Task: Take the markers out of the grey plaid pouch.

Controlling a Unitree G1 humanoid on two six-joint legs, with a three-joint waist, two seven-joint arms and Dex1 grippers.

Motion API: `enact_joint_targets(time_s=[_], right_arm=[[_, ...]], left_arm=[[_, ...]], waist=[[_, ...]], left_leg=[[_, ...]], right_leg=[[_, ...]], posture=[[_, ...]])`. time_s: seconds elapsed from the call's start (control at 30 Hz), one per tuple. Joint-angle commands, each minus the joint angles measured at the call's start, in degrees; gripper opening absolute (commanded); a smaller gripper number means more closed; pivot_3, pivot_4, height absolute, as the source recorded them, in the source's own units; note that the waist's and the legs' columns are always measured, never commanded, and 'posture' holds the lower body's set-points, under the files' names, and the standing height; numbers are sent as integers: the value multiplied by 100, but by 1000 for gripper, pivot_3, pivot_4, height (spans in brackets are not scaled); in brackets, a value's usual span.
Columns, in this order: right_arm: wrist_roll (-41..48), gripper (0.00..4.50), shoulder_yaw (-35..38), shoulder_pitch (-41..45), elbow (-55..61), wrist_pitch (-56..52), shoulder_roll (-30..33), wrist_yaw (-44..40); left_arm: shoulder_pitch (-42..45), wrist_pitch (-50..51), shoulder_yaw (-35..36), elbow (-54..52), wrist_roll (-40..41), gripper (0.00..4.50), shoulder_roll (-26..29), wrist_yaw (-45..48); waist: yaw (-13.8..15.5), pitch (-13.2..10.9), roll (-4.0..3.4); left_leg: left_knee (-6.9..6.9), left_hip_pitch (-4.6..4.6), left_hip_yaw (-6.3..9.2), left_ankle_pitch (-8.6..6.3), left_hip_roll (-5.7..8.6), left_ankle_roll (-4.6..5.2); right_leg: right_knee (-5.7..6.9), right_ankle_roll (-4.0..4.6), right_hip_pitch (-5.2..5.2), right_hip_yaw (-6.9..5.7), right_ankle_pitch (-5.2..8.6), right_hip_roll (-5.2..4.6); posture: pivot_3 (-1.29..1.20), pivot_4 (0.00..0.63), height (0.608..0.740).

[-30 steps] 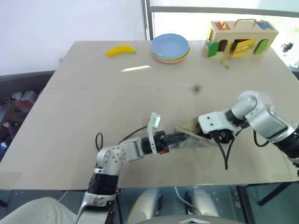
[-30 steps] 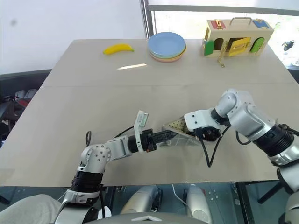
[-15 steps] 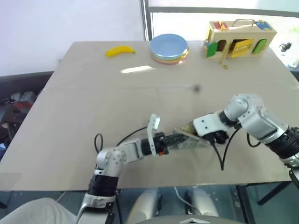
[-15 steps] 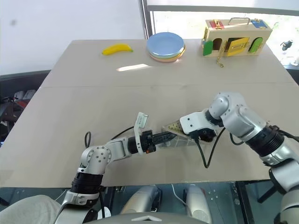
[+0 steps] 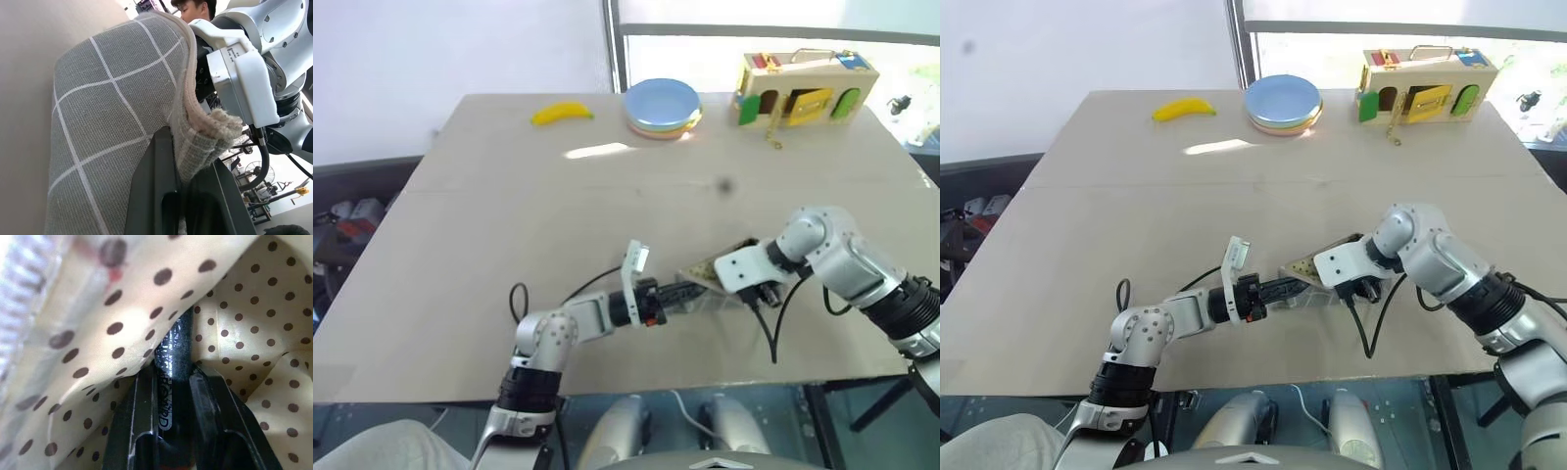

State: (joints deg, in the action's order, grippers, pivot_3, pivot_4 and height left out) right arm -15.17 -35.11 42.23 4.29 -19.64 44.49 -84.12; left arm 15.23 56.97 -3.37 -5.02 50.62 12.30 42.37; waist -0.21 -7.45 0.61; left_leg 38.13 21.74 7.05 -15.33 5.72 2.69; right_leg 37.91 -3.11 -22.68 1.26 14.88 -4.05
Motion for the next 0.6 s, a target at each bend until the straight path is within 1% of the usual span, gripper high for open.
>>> enact_joint_targets(time_s=[0.03, 0.2, 0.27, 0.43, 0.6], right_arm=[[160, 319, 338, -155, 71, -88, -36, 193], [641, 319, 1045, -201, 206, -329, -167, 550], [949, 319, 1447, -228, 124, -539, -178, 666], [1595, 319, 2063, -476, 210, -735, 150, 539], [2052, 319, 2396, -877, 484, -246, 469, 395]], left_arm=[[-49, -97, -22, -52, -32, 0, -15, 85], [-113, -171, 2, -138, -51, 0, 43, 87], [-139, -220, -8, -193, -70, 0, 89, 119], [-131, -326, -36, -304, -135, 0, 159, 122], [49, -394, 238, -136, -97, 0, 141, -5]], waist=[[-4, 0, 0], [-5, -6, -7], [0, -10, -9], [70, -23, -21], [99, -27, -25]], left_leg=[[0, 0, 0, 0, 0, 0], [-5, 14, 2, 0, 0, 0], [-7, 16, 3, 0, 1, 0], [-11, 27, 4, 0, 3, 1], [-25, 40, 5, 0, 1, 1]], right_leg=[[0, 0, -1, 0, 0, 0], [-1, 0, -11, 1, 0, -1], [-3, 0, -14, 0, 0, -1], [-15, 1, -21, -1, 0, -4], [-24, 1, -37, -1, 0, -4]], posture=[[0, 150, 740], [0, 150, 740], [0, 150, 740], [0, 150, 740], [0, 150, 740]])
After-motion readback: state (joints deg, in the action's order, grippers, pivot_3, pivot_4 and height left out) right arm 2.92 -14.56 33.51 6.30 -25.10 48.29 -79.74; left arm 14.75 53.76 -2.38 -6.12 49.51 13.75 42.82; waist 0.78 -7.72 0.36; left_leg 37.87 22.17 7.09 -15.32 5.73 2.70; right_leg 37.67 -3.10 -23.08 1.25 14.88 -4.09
